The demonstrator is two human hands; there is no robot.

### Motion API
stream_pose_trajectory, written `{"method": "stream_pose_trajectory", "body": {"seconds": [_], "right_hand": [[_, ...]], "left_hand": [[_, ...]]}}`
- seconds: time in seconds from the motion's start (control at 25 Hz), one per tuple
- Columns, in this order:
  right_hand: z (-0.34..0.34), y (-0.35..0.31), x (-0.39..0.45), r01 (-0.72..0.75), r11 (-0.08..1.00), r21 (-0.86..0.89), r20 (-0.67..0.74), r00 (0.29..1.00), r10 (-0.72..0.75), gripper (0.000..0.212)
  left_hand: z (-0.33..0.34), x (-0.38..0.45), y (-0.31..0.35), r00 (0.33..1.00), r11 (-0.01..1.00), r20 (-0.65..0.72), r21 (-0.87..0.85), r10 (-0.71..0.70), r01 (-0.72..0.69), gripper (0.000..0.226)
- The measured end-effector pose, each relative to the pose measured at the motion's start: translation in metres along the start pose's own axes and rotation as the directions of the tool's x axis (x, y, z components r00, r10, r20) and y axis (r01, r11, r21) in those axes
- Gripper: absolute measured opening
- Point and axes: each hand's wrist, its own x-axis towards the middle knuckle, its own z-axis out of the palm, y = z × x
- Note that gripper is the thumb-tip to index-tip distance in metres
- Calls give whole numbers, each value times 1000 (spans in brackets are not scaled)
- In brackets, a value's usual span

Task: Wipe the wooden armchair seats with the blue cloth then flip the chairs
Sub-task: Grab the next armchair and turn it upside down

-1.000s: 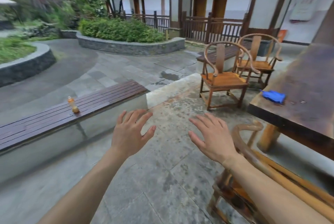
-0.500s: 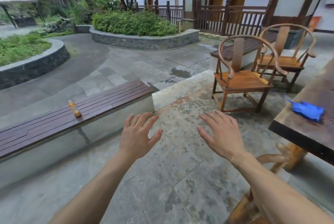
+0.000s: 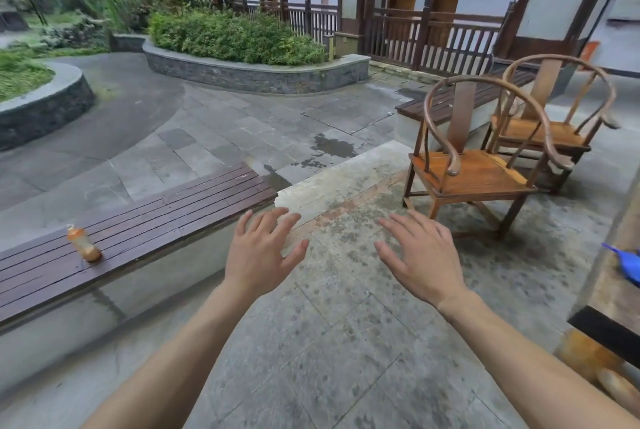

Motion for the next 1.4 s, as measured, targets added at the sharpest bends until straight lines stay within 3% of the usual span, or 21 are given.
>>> {"method": "stream_pose_trajectory", "body": {"seconds": [0.4,0.68,0.96,1.4], "right_hand": [[80,40,229,-98,995,-12,-68,993,97,60],[145,121,396,-90,995,-35,-71,994,87,62],[169,214,577,-80,996,-32,-96,992,77,60],[257,275,811,-123,990,-65,-147,983,112,55]], "left_hand": [[107,204,-137,999,1000,44,-28,2,-1,57],[213,367,-171,999,998,1,-37,44,-44,55],[304,546,-184,1000,999,-22,-41,18,-19,55],[438,771,-282,993,993,-64,-61,97,-101,54]]}}
